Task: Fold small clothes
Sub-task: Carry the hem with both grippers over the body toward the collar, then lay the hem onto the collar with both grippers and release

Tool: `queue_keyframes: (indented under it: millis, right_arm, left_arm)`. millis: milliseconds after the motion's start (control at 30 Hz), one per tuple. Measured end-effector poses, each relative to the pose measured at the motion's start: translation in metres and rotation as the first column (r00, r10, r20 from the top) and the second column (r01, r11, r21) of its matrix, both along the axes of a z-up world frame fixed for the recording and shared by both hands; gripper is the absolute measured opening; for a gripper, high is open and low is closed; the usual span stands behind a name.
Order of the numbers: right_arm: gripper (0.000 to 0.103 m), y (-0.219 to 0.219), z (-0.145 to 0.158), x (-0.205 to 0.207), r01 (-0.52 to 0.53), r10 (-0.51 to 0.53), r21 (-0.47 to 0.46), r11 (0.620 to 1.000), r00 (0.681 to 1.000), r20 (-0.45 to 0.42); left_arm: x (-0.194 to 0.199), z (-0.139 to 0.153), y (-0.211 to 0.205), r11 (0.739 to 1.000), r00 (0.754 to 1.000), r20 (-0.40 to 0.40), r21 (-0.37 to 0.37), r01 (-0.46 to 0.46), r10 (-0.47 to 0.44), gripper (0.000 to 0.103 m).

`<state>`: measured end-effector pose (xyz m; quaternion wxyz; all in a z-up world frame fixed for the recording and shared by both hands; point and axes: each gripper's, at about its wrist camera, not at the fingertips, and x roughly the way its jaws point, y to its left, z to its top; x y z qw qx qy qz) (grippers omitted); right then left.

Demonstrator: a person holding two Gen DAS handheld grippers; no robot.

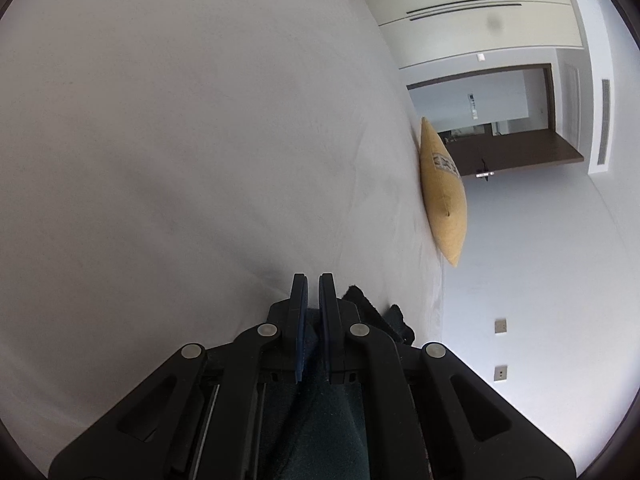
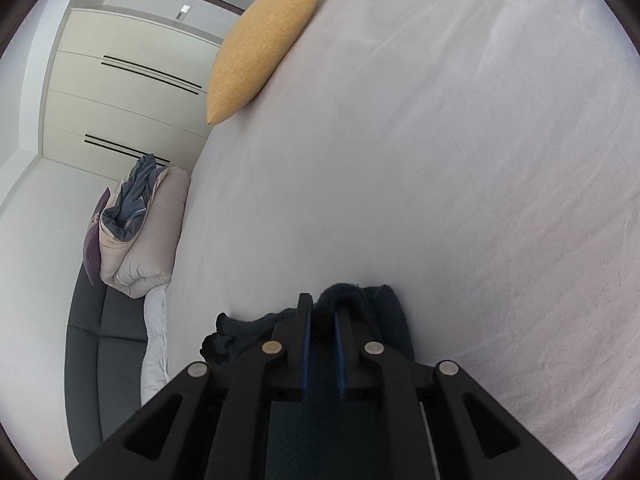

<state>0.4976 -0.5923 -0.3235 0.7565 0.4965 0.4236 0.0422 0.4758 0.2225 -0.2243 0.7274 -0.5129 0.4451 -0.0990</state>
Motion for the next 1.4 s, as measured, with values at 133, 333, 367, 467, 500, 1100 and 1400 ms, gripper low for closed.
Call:
queue_keyframes:
  millis: [133,333,367,467,500,1100,1400]
  right_arm:
    - [0.065,-0.011,0.009,-0.008,0.077,-0.080,0.042,0.996,0.994,0.073]
    - [0.079,-0.012,0.040,-0.023,0.135,-0.127,-0.089,0.987,0.988,0.089]
    - [0.079,-0.007,0.044,-0.024,0.111,-0.101,-0.099,0.989,0.990,0.098]
    - [0.079,0.021,0.057,-0.029,0.032,-0.017,-0.109,0.994,0.991,0.135]
    - [0.079,0.030,0.059,-0.031,0.002,0.013,-0.102,0.995,0.989,0.147]
    - [0.067,0.077,0.030,-0.023,-0.124,0.143,-0.171,0.977,0.984,0.108]
    - [0.075,0.089,0.043,-0.029,-0.188,0.215,-0.161,0.969,0.961,0.173]
  left_arm:
    - [-0.004,0.003,0.015,0.999,0.999,0.021,0.011,-0.041,0.040,0.005]
    - [-0.007,0.046,-0.022,0.990,0.986,0.138,0.121,0.079,-0.096,0.005]
    - [-0.006,0.051,-0.032,0.984,0.979,0.154,0.139,0.109,-0.130,0.005]
    - [0.000,0.062,-0.079,0.947,0.947,0.181,0.232,0.220,-0.265,0.005]
    - [0.002,0.061,-0.093,0.928,0.937,0.170,0.274,0.251,-0.304,0.005]
    - [-0.068,-0.009,-0.076,0.908,0.977,0.103,0.398,0.132,-0.187,0.005]
    - [-0.052,0.059,-0.114,0.832,0.955,0.170,0.543,0.116,-0.244,0.005]
